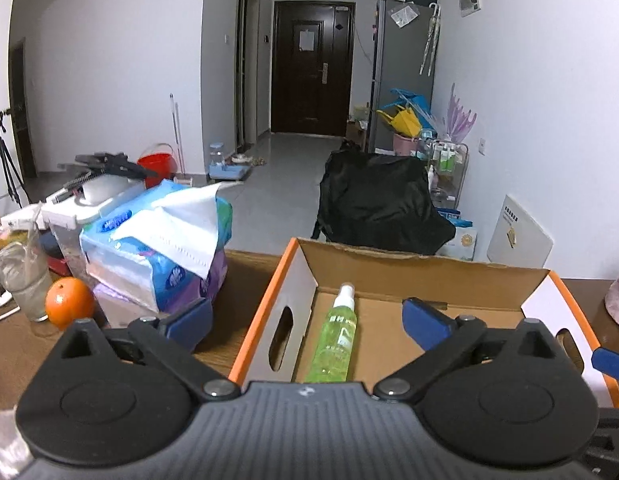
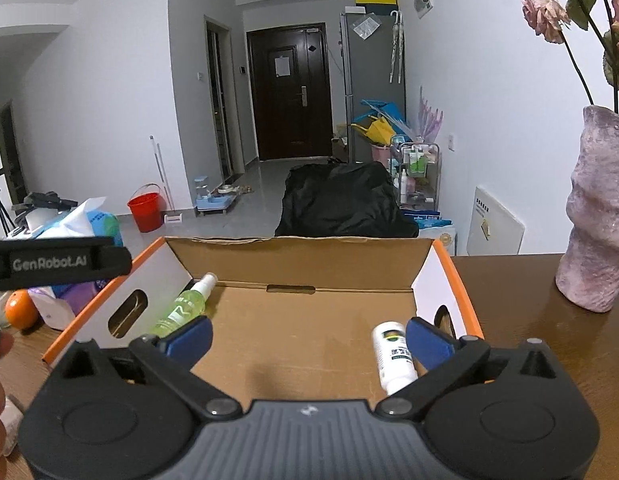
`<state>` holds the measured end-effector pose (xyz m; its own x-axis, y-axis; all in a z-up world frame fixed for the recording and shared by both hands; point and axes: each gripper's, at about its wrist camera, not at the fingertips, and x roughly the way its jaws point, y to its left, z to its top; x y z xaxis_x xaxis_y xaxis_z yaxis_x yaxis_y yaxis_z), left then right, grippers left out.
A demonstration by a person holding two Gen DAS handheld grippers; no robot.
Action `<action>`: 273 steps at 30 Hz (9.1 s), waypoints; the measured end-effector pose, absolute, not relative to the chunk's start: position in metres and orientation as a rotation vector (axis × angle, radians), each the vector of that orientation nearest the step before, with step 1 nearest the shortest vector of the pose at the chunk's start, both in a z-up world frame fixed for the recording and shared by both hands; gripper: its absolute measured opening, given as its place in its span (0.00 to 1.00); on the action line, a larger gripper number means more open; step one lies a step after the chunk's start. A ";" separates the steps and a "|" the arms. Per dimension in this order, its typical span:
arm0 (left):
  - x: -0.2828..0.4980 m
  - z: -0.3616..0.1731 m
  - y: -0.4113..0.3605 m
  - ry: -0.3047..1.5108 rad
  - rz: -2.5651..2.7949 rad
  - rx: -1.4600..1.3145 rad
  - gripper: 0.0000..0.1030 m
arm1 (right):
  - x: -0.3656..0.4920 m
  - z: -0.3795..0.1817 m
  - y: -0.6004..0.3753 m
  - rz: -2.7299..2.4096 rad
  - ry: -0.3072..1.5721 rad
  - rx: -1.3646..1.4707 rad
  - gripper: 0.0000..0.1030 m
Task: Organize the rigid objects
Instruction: 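Lower both held bottles into the red box and open both tools, then withdraw both tools from the box back over the table, then grasp the purple gear-shaped cap with the left tool, then grasp the white bottle cap with the right tool while the left tool holds the purple cap, then carry the purple cap and white cap with both tools toward the red box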
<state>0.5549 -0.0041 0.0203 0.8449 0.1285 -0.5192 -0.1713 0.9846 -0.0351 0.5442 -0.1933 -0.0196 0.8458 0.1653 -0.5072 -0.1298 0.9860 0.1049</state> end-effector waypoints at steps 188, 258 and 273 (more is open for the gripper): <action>0.168 -0.062 0.140 0.572 0.096 -0.056 0.46 | 0.212 -0.065 -0.042 0.473 0.625 -0.187 0.87; 0.248 0.008 0.021 0.498 -0.024 -0.047 0.46 | 0.256 -0.015 -0.170 0.310 0.466 -0.031 0.38; 0.305 0.032 -0.011 0.471 -0.032 -0.064 0.46 | 0.297 0.004 -0.184 0.281 0.410 -0.023 0.38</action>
